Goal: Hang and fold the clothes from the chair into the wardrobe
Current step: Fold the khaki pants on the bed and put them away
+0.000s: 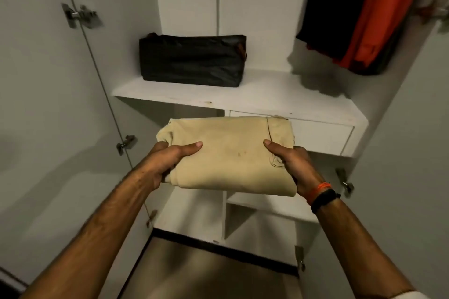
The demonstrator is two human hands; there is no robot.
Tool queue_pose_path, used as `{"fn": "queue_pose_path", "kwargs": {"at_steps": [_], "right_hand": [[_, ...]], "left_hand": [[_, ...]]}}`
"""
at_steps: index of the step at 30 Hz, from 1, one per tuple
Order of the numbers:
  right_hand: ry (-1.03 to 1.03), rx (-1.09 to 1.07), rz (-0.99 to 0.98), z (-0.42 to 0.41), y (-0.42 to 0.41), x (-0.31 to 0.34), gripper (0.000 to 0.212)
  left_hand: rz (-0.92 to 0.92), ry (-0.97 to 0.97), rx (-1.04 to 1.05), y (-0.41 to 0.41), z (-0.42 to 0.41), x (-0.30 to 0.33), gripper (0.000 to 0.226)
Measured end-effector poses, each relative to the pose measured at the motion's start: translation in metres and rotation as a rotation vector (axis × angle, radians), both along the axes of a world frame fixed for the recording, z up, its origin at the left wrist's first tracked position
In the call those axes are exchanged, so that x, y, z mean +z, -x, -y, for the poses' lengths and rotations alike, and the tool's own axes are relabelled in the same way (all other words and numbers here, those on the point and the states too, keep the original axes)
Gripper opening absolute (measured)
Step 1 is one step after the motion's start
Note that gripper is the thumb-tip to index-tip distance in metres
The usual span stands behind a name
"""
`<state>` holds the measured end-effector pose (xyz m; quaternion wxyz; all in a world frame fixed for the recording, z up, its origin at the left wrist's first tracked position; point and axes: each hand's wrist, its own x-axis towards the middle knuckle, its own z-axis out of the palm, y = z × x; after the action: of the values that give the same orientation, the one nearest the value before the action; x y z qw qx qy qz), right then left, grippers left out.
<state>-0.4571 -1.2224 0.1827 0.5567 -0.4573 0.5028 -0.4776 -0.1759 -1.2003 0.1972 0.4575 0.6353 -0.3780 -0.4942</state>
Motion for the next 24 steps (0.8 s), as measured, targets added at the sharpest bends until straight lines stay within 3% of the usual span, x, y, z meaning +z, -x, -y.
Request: {"fn": "queue_pose_path", "kwargs": {"at_steps": [4,10,12,24], "right_hand": [[0.020,0.048,-0.036,0.088,-0.018,0.035,0.039],[0.087,0.120,-0.047,0.181,-0.041,0.076,0.032],[0.110,0.124,-0.044,0.219,-0.055,0.087,0.032],[0.129,-0.021,-0.030,0.373,-0.125,0.145,0.037]], "left_hand": [[-0.010,0.043,0.079,-0.012,0.061,0.033,0.078],[-0.029,0.082,0.114,-0.037,0.144,0.068,0.094],[-0.027,0.102,0.126,-0.052,0.182,0.077,0.086],[-0.018,0.190,-0.041,-0.132,0.385,0.135,0.099]]}}
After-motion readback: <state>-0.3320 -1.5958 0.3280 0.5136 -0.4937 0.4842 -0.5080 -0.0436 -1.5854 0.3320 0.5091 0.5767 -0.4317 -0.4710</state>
